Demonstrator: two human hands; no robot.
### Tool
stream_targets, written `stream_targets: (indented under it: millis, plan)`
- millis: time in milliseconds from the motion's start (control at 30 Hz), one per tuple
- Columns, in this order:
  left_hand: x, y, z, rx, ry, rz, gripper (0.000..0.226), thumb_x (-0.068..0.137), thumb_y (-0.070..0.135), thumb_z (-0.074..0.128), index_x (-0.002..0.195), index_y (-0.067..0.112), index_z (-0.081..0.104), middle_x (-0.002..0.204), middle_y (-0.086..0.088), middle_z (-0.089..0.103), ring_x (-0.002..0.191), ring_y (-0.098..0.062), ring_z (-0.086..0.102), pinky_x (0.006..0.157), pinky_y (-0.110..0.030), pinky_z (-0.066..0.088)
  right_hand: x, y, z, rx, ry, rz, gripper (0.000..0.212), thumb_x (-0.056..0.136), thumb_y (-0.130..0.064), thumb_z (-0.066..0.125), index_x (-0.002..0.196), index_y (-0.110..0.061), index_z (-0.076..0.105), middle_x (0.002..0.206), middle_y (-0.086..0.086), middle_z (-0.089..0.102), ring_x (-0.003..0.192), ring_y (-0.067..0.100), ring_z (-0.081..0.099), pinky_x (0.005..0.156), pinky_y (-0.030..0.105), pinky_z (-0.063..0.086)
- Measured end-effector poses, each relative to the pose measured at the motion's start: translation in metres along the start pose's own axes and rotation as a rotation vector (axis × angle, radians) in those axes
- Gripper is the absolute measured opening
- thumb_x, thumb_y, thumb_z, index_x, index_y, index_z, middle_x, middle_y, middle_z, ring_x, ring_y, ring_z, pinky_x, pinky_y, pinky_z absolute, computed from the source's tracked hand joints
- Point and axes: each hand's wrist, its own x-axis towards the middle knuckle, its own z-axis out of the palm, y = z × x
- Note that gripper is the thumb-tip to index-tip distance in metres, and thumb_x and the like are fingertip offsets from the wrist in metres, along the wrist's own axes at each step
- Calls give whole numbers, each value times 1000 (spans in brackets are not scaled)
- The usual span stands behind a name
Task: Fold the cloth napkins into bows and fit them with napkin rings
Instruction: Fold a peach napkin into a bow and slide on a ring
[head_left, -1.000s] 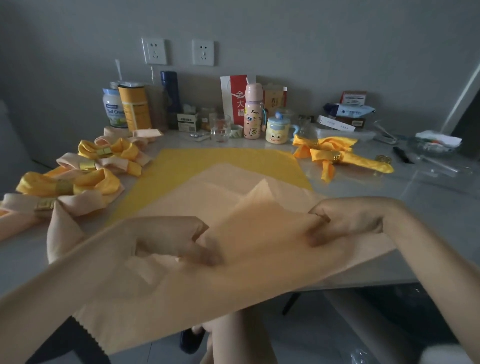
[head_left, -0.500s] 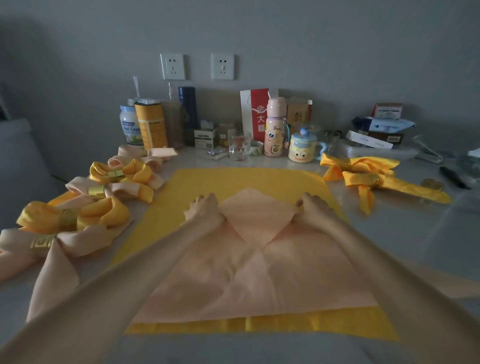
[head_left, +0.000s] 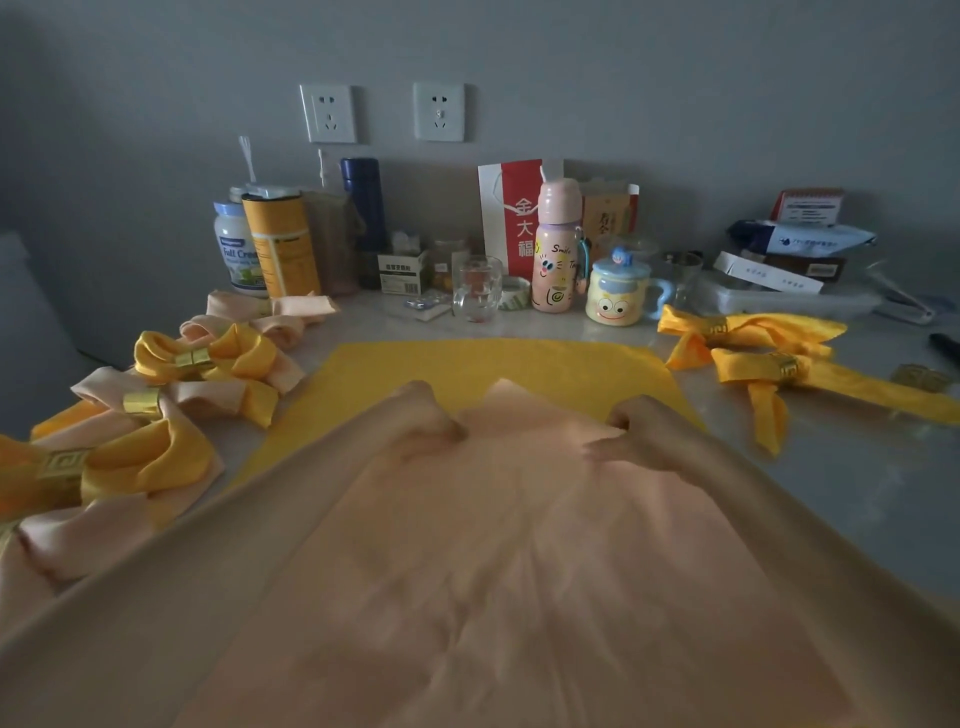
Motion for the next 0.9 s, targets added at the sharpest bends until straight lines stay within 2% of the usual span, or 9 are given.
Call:
stream_targets:
  millis: [100,167,267,400,533,600,700,833,900]
  plan:
    - [6,14,4,-111,-15,43,57,77,31,75,122,2,56,118,-11,59,93,-24,56,71,-29,45,-1,12,-11,-22,55,-16,38,75,-30,77,65,-13,45,65,-2,41,67,15,42,51,26,24]
    - [7,25,11,-184,2,68,65,77,29,76,131,6,49,129,-10,52,107,-25,55,83,-31,46,-1,20,-18,-54,61,14,31,76,-32,76,76,-11,53,71,-1,48,73,17,47,53,25,27]
    - [13,38,24,-284,37,97,63,76,28,77,131,9,51,133,-8,51,118,-24,52,88,-28,44,0,32,-20,10,47,70,22,83,-30,69,80,-10,60,70,0,51,64,12,47,51,24,28]
    - [23,52,31,-474,46,146,54,73,26,80,121,16,56,123,-5,55,103,-20,56,82,-26,44,3,42,-18,46,73,93,24,84,-31,67,72,-11,61,64,-1,51,60,10,46,50,25,29]
    - [31,66,32,-492,-7,227,52,75,21,79,121,17,56,107,-2,52,93,-17,52,78,-27,44,10,47,-18,15,110,79,35,91,-31,56,60,-15,53,65,1,52,67,17,51,50,25,29]
    - [37,69,33,-469,2,244,40,78,22,75,115,17,61,103,-1,54,89,-17,53,75,-27,44,12,46,-17,-27,106,60,42,93,-32,52,56,-14,47,60,1,48,64,17,48,49,25,28]
    - [45,68,35,-405,5,269,9,86,26,67,91,19,66,94,-1,60,80,-16,55,68,-25,45,14,47,-19,-18,76,42,37,90,-31,59,57,-15,50,60,-1,47,62,14,46,49,24,26]
    - [54,76,37,-383,7,247,25,86,36,65,76,14,61,76,0,54,66,-13,49,55,-22,37,16,49,-21,-69,104,63,30,92,-27,56,69,-8,59,68,3,52,70,17,50,49,21,26]
    - [58,84,39,-334,18,223,38,87,41,62,65,13,51,65,0,44,55,-13,41,48,-23,30,19,52,-20,-88,122,72,33,94,-24,53,63,-10,51,65,2,48,76,20,50,49,21,25]
